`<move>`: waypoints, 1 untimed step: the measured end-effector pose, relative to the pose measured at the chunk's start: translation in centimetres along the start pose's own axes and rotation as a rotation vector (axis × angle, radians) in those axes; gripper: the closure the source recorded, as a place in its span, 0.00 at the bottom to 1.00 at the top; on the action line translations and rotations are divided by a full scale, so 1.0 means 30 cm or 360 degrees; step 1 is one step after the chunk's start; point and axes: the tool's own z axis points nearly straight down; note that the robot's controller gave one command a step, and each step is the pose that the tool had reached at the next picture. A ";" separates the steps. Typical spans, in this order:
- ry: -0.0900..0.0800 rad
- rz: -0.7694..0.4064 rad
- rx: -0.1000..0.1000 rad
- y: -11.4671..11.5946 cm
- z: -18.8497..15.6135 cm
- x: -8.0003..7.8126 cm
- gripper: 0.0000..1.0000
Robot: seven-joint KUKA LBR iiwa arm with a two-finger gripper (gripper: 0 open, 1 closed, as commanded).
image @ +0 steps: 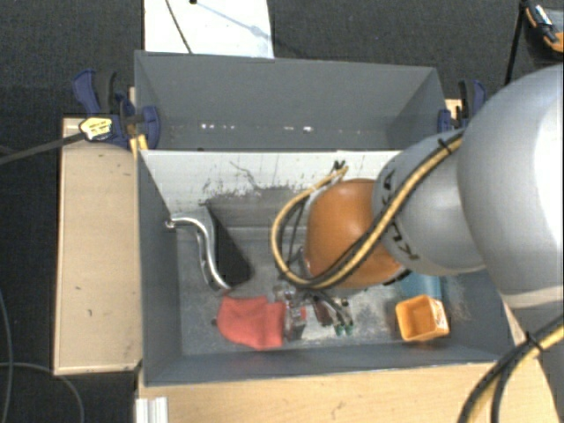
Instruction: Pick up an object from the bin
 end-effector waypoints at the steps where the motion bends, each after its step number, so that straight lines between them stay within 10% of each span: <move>1: 0.0000 0.0001 0.0000 0.000 0.000 0.000 1.00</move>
Offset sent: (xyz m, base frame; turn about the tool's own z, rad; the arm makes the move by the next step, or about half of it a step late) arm 0.0294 0.0036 0.1772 -0.0269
